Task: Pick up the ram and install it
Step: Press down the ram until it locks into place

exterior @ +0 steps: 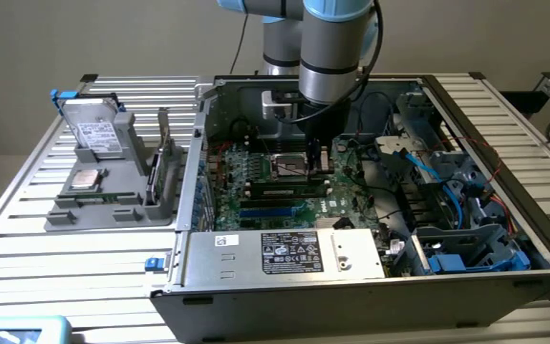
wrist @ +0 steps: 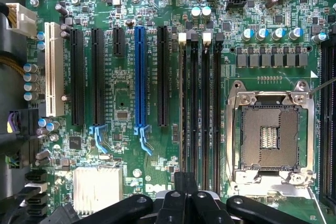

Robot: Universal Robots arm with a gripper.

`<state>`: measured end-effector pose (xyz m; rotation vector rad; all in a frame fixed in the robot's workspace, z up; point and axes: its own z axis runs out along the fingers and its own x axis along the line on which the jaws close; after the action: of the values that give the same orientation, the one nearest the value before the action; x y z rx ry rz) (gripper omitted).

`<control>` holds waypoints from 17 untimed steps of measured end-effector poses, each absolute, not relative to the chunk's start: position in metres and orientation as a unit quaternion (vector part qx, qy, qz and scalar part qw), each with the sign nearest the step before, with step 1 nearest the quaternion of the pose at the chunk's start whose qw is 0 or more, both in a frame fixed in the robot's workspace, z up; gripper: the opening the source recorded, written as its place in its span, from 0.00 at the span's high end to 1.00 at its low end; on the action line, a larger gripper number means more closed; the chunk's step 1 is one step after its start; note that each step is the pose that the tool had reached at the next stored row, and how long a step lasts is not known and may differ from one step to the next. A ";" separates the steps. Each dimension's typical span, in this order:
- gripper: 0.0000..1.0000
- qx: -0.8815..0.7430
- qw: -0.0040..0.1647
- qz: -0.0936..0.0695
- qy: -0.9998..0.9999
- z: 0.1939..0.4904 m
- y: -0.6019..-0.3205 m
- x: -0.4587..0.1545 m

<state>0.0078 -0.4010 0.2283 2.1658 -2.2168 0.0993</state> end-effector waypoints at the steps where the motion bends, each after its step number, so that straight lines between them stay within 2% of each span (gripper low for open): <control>1: 0.89 0.698 0.020 0.032 -0.715 0.228 -0.401 0.008; 13: 0.89 0.698 0.020 0.033 -0.715 0.226 -0.401 0.008; 17: 0.89 0.698 0.020 0.032 -0.715 0.239 -0.402 0.001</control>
<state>0.0009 -0.4016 0.2386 2.1669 -2.2181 0.1001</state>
